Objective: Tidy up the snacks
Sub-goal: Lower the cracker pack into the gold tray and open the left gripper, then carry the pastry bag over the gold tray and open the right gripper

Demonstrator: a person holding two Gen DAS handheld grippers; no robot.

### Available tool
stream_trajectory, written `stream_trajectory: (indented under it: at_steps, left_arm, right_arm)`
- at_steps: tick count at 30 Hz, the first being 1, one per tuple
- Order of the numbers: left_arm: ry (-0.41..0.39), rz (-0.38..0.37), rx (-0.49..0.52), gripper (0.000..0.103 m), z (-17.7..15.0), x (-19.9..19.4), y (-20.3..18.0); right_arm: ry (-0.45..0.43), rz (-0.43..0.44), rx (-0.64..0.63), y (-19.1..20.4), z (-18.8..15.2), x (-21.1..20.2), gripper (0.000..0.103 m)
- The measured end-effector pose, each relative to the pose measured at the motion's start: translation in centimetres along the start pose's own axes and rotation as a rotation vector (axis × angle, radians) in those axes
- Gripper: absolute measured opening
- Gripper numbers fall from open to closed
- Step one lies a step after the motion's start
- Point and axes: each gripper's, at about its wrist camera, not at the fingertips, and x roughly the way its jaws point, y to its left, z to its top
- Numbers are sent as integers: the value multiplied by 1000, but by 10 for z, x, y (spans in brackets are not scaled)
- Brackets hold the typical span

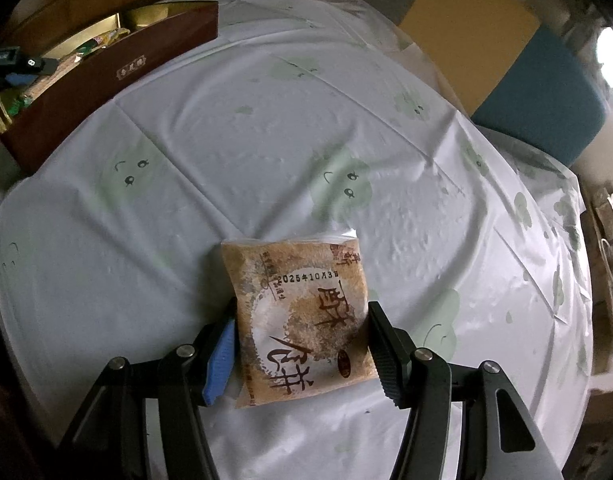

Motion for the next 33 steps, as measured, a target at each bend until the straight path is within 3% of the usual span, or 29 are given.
stream_trajectory:
  at_steps: [5, 8, 14, 25, 33]
  left_arm:
    - [-59, 56, -6, 58, -6, -16, 5]
    - [-56, 150, 51, 58, -9, -13, 2]
    - [-59, 182, 71, 58, -16, -13, 3]
    - [-103, 143, 72, 58, -25, -34, -1]
    - [-128, 124, 91, 58, -30, -45, -7]
  right_arm:
    - [0, -2, 0, 1, 0, 0, 60]
    - [0, -6, -2, 1, 0, 0, 60]
    - [3, -15, 2, 2, 0, -1, 60]
    - [25, 26, 69, -8, 0, 3, 60]
    - [11, -20, 24, 2, 0, 1, 60]
